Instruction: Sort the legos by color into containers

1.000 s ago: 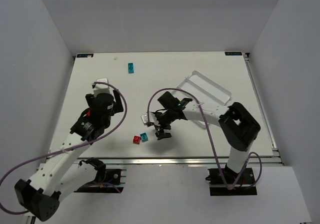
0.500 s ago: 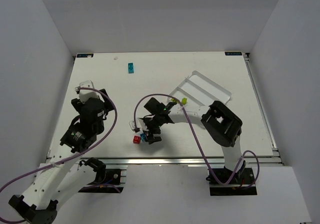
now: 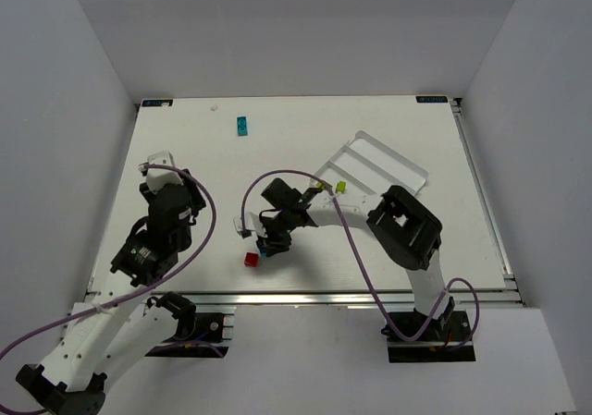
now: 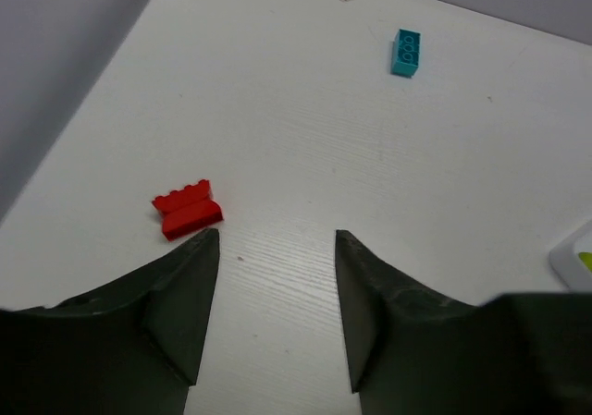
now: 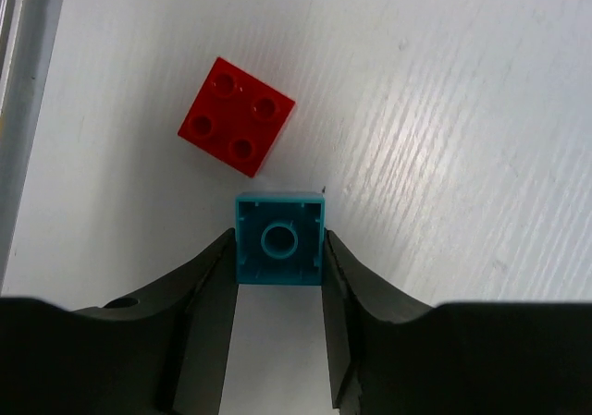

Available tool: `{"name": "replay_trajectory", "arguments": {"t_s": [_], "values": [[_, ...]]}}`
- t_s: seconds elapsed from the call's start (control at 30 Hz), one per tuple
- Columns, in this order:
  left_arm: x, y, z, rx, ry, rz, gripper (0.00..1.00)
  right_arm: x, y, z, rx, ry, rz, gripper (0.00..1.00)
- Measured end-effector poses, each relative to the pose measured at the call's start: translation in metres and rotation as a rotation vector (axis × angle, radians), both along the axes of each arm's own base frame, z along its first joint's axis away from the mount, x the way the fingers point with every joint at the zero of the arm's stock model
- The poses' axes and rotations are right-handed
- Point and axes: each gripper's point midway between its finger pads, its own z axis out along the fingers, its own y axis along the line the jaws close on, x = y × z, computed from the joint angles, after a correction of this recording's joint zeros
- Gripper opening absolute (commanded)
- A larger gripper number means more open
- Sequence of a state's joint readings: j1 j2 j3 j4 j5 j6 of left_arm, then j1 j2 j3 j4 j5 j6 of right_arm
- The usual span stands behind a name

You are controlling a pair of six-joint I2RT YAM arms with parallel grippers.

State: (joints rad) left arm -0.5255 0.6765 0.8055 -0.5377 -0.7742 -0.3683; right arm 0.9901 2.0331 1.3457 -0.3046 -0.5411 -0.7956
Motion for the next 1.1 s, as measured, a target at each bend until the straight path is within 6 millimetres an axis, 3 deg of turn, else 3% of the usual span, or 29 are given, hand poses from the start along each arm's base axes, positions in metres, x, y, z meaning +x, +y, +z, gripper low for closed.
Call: {"name": "replay_trajectory", "arguments": {"t_s": [0.03, 0.07, 0.1, 0.2, 0.23, 0.27, 0.4, 0.5, 0.57, 0.7, 0.8, 0.9, 1.0, 1.03, 1.1], "values": [[0.001, -0.002, -0.001, -0.003, 0.0, -0.012, 0.51, 0.003, -0.002, 0.001, -0.006, -0.006, -0.014, 0.09], [0.002, -0.005, -0.002, -0.009, -0.002, -0.027, 0.38, 0.004, -0.005, 0.002, -0.015, -0.01, -0.028, 0.02], [0.003, -0.01, -0.005, -0.015, 0.0, -0.051, 0.33, 0.006, -0.011, 0.004, -0.025, -0.013, -0.053, 0.0], [0.007, -0.028, -0.012, -0.029, 0.018, -0.149, 0.31, 0.023, -0.033, 0.018, -0.043, -0.021, -0.176, 0.0], [0.01, -0.037, -0.014, -0.037, 0.026, -0.188, 0.35, 0.035, -0.045, 0.028, -0.043, -0.032, -0.255, 0.0], [0.013, -0.046, -0.017, -0.044, 0.038, -0.226, 0.5, 0.048, -0.057, 0.039, -0.039, -0.046, -0.325, 0.0], [0.028, -0.081, -0.045, -0.052, 0.145, -0.358, 0.83, 0.113, -0.12, 0.091, 0.025, -0.118, -0.654, 0.0], [0.04, -0.105, -0.073, -0.047, 0.265, -0.427, 0.93, 0.148, -0.173, 0.118, 0.058, -0.169, -0.878, 0.0], [0.049, -0.116, -0.086, -0.045, 0.322, -0.454, 0.95, 0.162, -0.203, 0.125, 0.055, -0.19, -0.994, 0.0], [0.074, -0.135, -0.097, -0.045, 0.39, -0.473, 0.97, 0.18, -0.25, 0.113, -0.003, -0.175, -1.164, 0.0], [0.107, -0.147, -0.101, -0.047, 0.414, -0.466, 0.98, 0.191, -0.277, 0.091, -0.068, -0.14, -1.251, 0.0], [0.138, -0.15, -0.119, -0.041, 0.46, -0.442, 0.98, 0.195, -0.298, 0.069, -0.126, -0.096, -1.307, 0.0], [0.161, -0.145, -0.142, -0.04, 0.516, -0.415, 0.98, 0.196, -0.309, 0.056, -0.166, -0.066, -1.332, 0.23], [0.168, -0.142, -0.147, -0.041, 0.531, -0.407, 0.98, 0.197, -0.311, 0.054, -0.174, -0.058, -1.335, 0.39], [0.184, -0.139, -0.156, -0.044, 0.549, -0.394, 0.98, 0.199, -0.313, 0.052, -0.182, -0.049, -1.34, 0.57]]}}
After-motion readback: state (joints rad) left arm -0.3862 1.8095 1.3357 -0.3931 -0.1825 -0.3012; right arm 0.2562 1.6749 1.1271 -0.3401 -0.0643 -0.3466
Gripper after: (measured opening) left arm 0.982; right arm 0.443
